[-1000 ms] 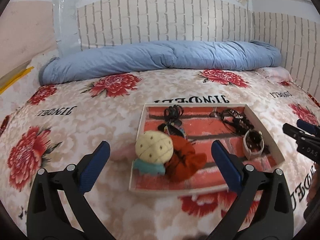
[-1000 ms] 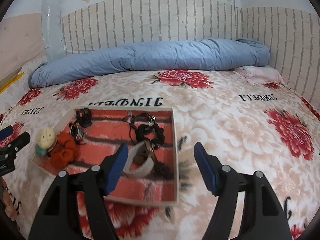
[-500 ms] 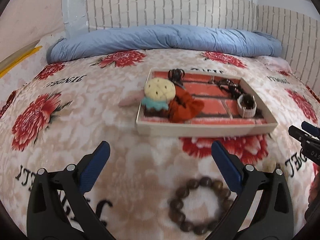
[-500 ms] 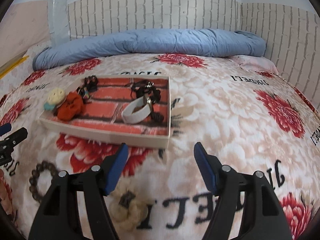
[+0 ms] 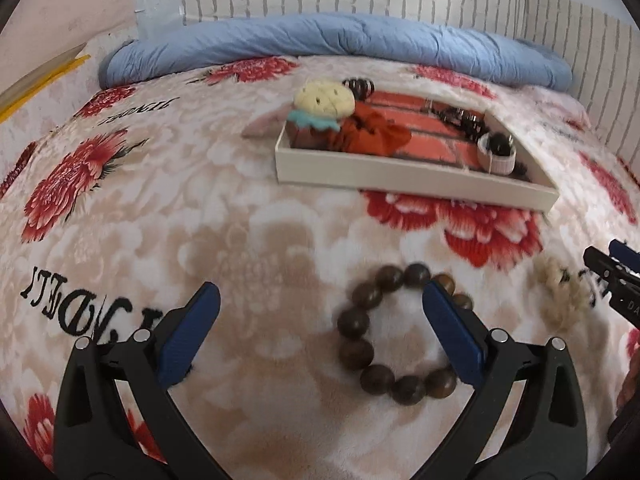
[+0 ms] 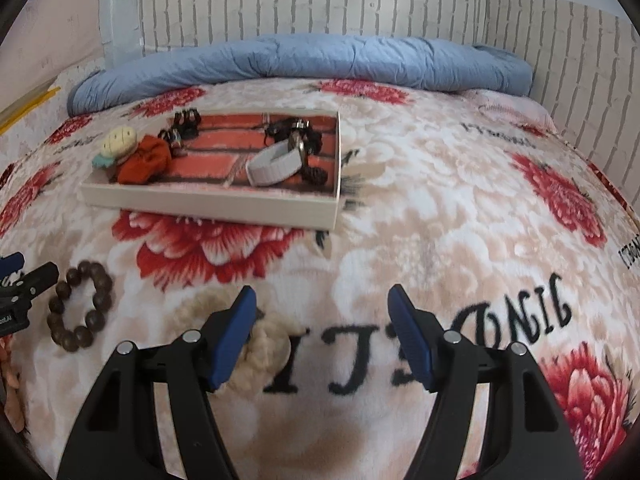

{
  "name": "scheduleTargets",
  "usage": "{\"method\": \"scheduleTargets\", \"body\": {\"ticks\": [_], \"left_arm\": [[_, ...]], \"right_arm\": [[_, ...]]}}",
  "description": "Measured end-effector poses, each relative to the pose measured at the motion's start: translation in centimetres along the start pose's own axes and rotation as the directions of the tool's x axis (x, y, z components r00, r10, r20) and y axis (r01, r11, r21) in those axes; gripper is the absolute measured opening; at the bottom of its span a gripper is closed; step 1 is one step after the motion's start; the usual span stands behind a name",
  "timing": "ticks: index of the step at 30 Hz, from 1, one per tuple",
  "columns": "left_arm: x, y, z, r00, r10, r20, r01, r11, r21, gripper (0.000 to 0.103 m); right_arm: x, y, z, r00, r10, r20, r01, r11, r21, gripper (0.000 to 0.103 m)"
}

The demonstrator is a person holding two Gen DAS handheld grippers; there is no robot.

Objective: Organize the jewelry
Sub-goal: 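Withdraw both tools toward the wooden bead bracelet and cream flower scrunchie, then grasp the wooden bead bracelet with the left tool while the right tool grasps the cream scrunchie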

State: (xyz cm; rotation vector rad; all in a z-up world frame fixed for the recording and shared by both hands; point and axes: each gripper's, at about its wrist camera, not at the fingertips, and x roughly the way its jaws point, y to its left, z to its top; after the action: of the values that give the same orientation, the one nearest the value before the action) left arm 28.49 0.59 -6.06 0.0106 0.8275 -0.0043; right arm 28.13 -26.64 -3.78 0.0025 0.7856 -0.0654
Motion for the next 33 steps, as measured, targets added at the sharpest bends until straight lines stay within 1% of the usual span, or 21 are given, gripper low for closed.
{"method": "scheduleTargets", "body": {"ticks": [5, 9, 14, 17, 20, 22, 24, 27, 29, 31, 32, 33], "left_arm": [[0.5, -0.3, -0.3, 1.000, -0.001, -0.019, 0.001, 1.000, 0.011, 0.098], [1.2, -0.1, -0.5, 0.998, -0.022, -0.051, 0.022, 1.000, -0.004, 0.098], [2.0, 0.3, -0.7, 0.995, -0.054, -0.084, 0.052, 0.998, -0.032, 0.098], [2.4, 0.2, -0.9, 0.992, -0.073, -0.100, 0.070, 0.997, -0.029, 0.097], [2.7, -0.1, -0.9, 0.991, -0.083, -0.109, 0.081, 0.997, -0.018, 0.097], [3.0, -0.4, -0.9, 0.990, -0.077, -0.118, 0.077, 0.997, -0.007, 0.094], [3.1, -0.7, -0.9, 0.990, -0.072, -0.119, 0.073, 0.997, 0.007, 0.089], [3.3, -0.9, -0.8, 0.990, -0.070, -0.123, 0.074, 0.997, 0.023, 0.085], [3.5, -1.1, -0.7, 0.990, -0.063, -0.130, 0.068, 0.997, 0.031, 0.084], [3.5, -1.2, -0.7, 0.990, -0.059, -0.131, 0.064, 0.997, 0.034, 0.082], [3.5, -1.2, -0.7, 0.990, -0.058, -0.130, 0.063, 0.997, 0.035, 0.080], [3.4, -1.3, -0.7, 0.990, -0.059, -0.128, 0.064, 0.997, 0.040, 0.075]], "right_arm": [[0.5, 0.2, -0.8, 1.000, 0.005, -0.022, -0.005, 1.000, -0.006, 0.067], [0.5, 0.5, -0.8, 1.000, 0.011, -0.021, -0.011, 1.000, -0.013, 0.067], [1.3, 1.0, -0.9, 0.998, 0.019, -0.054, -0.020, 0.999, -0.027, 0.067], [1.8, 1.0, -1.0, 0.996, 0.029, -0.079, -0.031, 0.999, -0.026, 0.067], [2.0, 1.0, -1.1, 0.995, 0.040, -0.086, -0.042, 0.999, -0.017, 0.067], [2.2, 0.7, -1.1, 0.995, 0.053, -0.088, -0.053, 0.999, -0.001, 0.067], [2.3, 0.5, -1.1, 0.994, 0.066, -0.091, -0.065, 0.998, 0.015, 0.067], [2.4, 0.7, -1.1, 0.993, 0.071, -0.093, -0.070, 0.997, 0.015, 0.066], [2.4, 1.0, -1.1, 0.993, 0.072, -0.093, -0.072, 0.997, 0.006, 0.061], [2.4, 1.1, -1.1, 0.992, 0.087, -0.096, -0.086, 0.996, 0.010, 0.053], [2.4, 1.2, -1.2, 0.991, 0.095, -0.098, -0.094, 0.995, 0.014, 0.051], [2.4, 1.2, -1.2, 0.990, 0.101, -0.099, -0.100, 0.995, 0.017, 0.047]]}}
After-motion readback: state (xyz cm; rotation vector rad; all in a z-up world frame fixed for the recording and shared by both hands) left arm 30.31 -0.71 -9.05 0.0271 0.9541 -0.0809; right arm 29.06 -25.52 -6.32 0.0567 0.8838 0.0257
